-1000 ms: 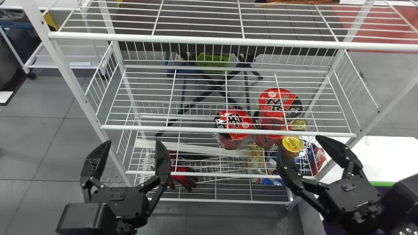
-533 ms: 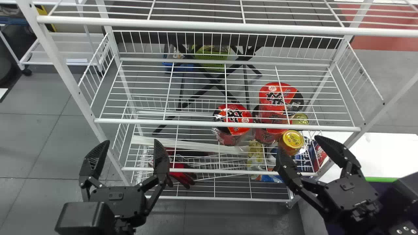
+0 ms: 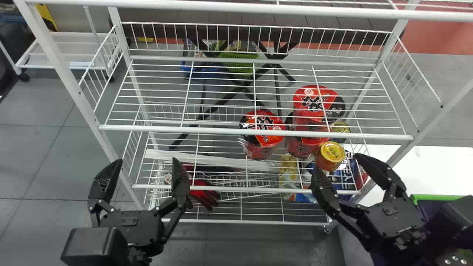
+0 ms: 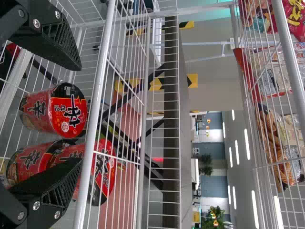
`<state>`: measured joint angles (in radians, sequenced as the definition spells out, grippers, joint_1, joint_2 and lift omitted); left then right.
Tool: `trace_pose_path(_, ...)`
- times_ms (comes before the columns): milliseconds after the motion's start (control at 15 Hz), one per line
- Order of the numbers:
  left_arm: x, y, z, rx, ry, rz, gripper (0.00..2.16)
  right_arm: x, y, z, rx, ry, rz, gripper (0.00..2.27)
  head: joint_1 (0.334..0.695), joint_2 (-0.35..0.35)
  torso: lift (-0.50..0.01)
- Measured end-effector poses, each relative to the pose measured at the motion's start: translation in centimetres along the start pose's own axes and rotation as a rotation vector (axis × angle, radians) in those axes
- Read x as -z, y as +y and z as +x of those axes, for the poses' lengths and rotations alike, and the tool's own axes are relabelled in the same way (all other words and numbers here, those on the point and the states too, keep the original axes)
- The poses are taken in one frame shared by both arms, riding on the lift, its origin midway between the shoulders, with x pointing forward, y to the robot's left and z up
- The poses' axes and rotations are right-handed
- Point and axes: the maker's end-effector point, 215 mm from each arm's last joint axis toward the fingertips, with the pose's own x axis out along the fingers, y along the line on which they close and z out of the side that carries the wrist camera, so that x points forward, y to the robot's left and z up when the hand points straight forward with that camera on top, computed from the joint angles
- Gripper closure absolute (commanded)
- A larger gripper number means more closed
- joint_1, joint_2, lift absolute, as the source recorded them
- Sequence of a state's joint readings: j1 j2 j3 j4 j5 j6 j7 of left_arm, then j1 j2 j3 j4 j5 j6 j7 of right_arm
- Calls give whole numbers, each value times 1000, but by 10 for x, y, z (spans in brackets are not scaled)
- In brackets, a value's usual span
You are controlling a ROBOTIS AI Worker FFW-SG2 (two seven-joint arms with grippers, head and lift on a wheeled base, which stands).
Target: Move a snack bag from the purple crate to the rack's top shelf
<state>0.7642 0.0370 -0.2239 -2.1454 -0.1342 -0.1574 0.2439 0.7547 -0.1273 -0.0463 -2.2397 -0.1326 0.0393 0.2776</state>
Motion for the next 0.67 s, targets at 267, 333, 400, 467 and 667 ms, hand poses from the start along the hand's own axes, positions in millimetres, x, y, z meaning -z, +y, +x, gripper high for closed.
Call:
trace_pose_path(267,-2,0,0,0,-5,1,90,1,-1,0,2,3,-1,151,695,-47,-419)
trace_pose_path(333,-2,-1,0,1,-5,1,90,2,-1,0,3,5,0,151,695,-47,-423)
trace_pose_path(400,-2,-1,0,-1,-5,0,90,2,-1,0,4,8,0,151,695,-48,-427)
trace_pose_path(467,-2,-1,0,-1,-5,0,90,3,-1,0,3,9,1,151,695,-48,-431)
trace_pose_path(667,-2,-4,-1,3,-4,1,90,3,0,0,2,11,1,151,695,-52,-443)
